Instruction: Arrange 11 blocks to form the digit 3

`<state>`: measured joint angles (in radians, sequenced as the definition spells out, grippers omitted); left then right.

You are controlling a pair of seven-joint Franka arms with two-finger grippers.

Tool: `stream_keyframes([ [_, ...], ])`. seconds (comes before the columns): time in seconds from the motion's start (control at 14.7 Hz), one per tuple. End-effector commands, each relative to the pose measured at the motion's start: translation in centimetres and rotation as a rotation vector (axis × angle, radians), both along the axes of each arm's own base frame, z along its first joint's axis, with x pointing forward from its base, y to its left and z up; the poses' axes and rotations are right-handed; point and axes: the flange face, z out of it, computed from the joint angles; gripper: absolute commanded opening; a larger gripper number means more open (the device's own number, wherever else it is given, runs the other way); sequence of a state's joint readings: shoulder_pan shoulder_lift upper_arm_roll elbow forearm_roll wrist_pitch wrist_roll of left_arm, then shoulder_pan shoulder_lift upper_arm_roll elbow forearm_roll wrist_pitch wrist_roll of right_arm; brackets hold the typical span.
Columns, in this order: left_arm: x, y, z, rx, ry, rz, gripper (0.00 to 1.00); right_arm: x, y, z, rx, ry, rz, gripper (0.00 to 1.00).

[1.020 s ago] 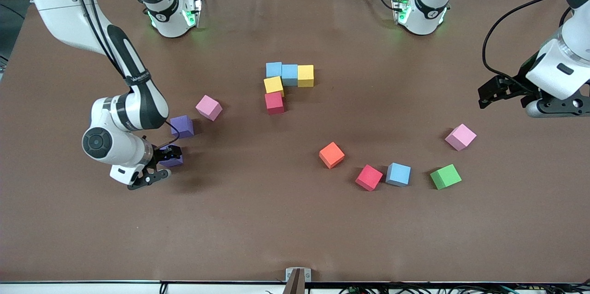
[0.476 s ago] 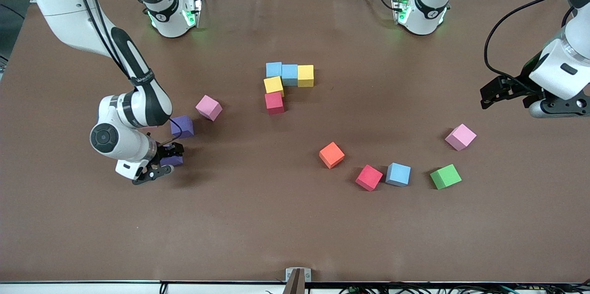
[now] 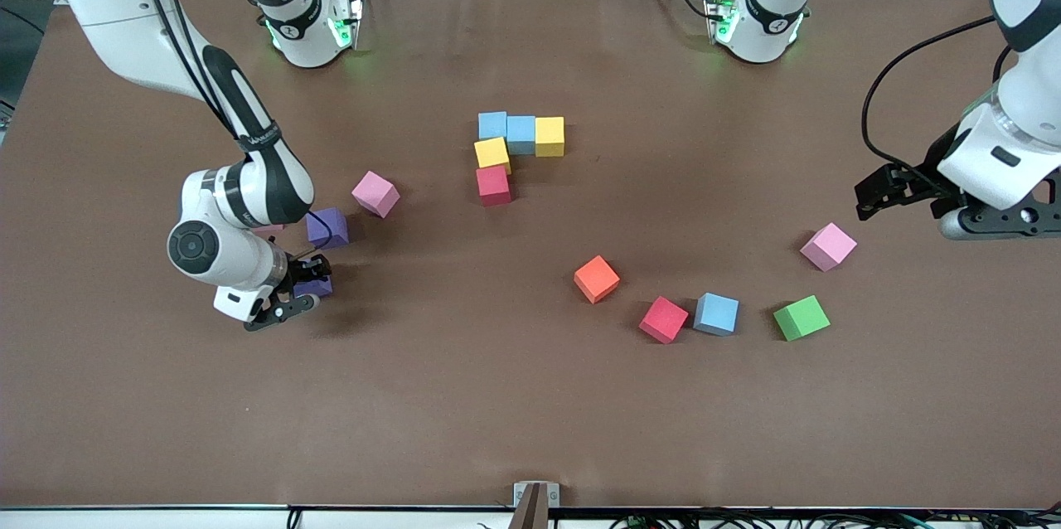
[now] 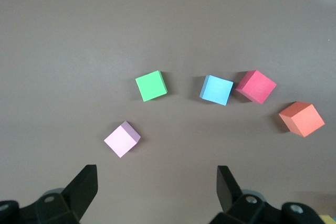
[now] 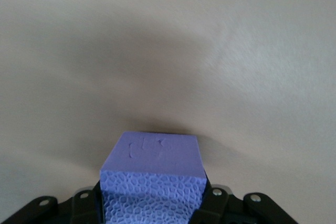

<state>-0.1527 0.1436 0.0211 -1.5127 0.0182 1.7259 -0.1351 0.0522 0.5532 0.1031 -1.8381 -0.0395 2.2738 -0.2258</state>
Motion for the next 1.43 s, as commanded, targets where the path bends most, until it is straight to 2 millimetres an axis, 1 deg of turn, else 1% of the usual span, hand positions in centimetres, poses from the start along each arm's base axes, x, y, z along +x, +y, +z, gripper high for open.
stream_keyframes([
  [0.0,0.9,0.0,0.2,-0.021,-0.032,0.010,1.00,1.5,3.8,5.2,-0.026,0.010,0.003,0.34],
  [0.07,1.3,0.0,-0.1,-0.020,-0.039,0.011,1.00,1.6,6.2,6.5,-0.035,0.020,-0.008,0.34],
  [0.14,1.3,0.0,-0.2,-0.020,-0.040,0.011,1.00,1.2,9.3,7.5,-0.044,0.017,-0.032,0.34],
  [0.27,1.5,0.2,-0.4,-0.016,-0.039,0.012,1.00,-0.4,14.9,7.9,-0.051,0.009,-0.094,0.34],
  [0.34,1.6,0.6,-0.4,-0.015,-0.039,0.018,1.00,-1.5,18.2,7.8,-0.056,0.003,-0.125,0.34],
  [0.41,1.6,0.7,-0.5,-0.013,-0.038,0.016,1.00,-2.6,20.9,8.0,-0.059,-0.007,-0.159,0.34],
  [0.54,1.8,0.8,-0.9,-0.005,-0.036,0.012,1.00,-4.4,26.3,7.2,-0.065,-0.017,-0.212,0.34],
  [0.68,2.1,0.9,-1.2,-0.006,-0.040,0.011,1.00,-5.7,30.5,5.6,-0.077,-0.018,-0.244,0.34],
  [0.75,2.4,0.8,-1.6,-0.008,-0.042,0.009,1.00,-6.3,32.0,4.8,-0.083,-0.019,-0.250,0.34],
  [0.88,3.0,0.7,-2.3,-0.011,-0.052,0.008,1.00,-6.9,33.6,3.4,-0.069,-0.026,-0.268,0.34],
  [0.95,3.5,0.5,-3.0,-0.018,-0.060,0.007,1.00,-7.2,34.5,3.2,-0.049,-0.042,-0.273,0.34],
  [1.02,4.0,-0.1,-3.4,-0.018,-0.079,0.000,1.00,-7.9,35.4,2.8,-0.043,-0.047,-0.266,0.34],
  [1.09,4.4,-0.3,-3.7,-0.021,-0.102,0.007,1.00,-8.6,36.0,2.5,-0.046,-0.044,-0.256,0.34],
  [1.16,5.2,-0.3,-4.6,-0.025,-0.120,0.013,1.00,-9.2,36.4,2.1,-0.054,-0.038,-0.244,0.35],
  [1.36,6.7,-0.2,-5.6,-0.031,-0.167,0.013,1.00,-10.5,36.5,0.9,-0.072,-0.027,-0.226,0.35],
])
